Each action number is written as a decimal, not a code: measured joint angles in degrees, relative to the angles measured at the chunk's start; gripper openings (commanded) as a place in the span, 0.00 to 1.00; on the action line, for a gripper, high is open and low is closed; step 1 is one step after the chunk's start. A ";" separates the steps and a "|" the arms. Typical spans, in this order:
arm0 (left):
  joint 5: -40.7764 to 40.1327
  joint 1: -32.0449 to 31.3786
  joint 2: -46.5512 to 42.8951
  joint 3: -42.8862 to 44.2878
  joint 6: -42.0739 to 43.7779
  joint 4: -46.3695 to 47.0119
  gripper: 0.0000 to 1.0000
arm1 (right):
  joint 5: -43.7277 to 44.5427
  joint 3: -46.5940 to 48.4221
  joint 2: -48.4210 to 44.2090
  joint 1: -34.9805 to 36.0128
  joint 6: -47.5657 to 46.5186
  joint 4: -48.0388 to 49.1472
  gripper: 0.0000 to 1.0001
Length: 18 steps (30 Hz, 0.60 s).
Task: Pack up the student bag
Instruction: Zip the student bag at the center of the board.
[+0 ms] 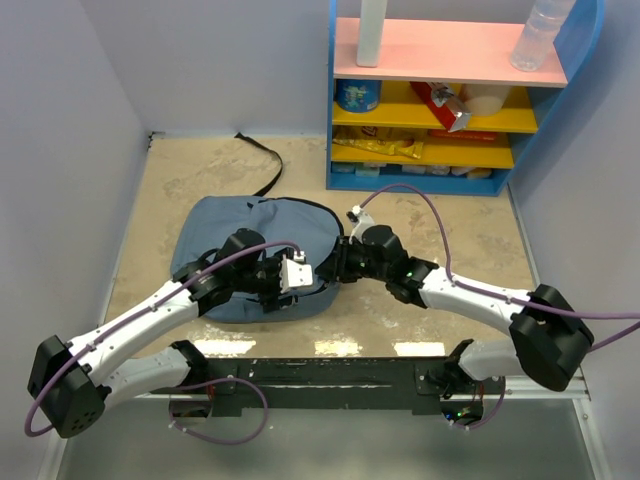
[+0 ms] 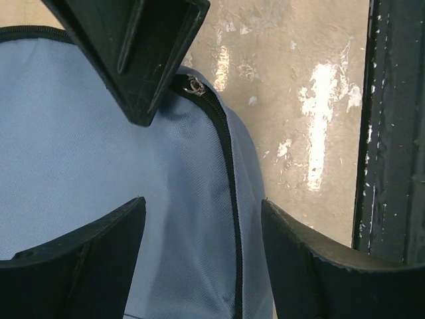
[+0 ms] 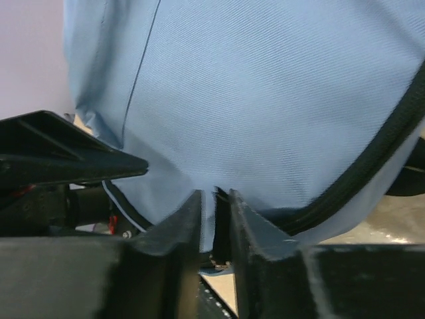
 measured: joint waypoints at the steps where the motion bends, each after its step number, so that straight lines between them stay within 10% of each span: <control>1: -0.17 0.00 -0.09 -0.24 -0.04 0.33 0.68 | 0.07 0.00 0.00 0.28 0.09 0.20 0.12; 13: -0.17 -0.98 0.20 -1.44 -1.53 2.12 0.73 | 4.02 0.17 -2.03 1.70 0.90 -1.25 0.00; 18: 0.20 -2.40 2.43 -1.44 -2.51 3.06 0.50 | 4.74 0.94 -4.15 1.73 0.76 -2.89 0.00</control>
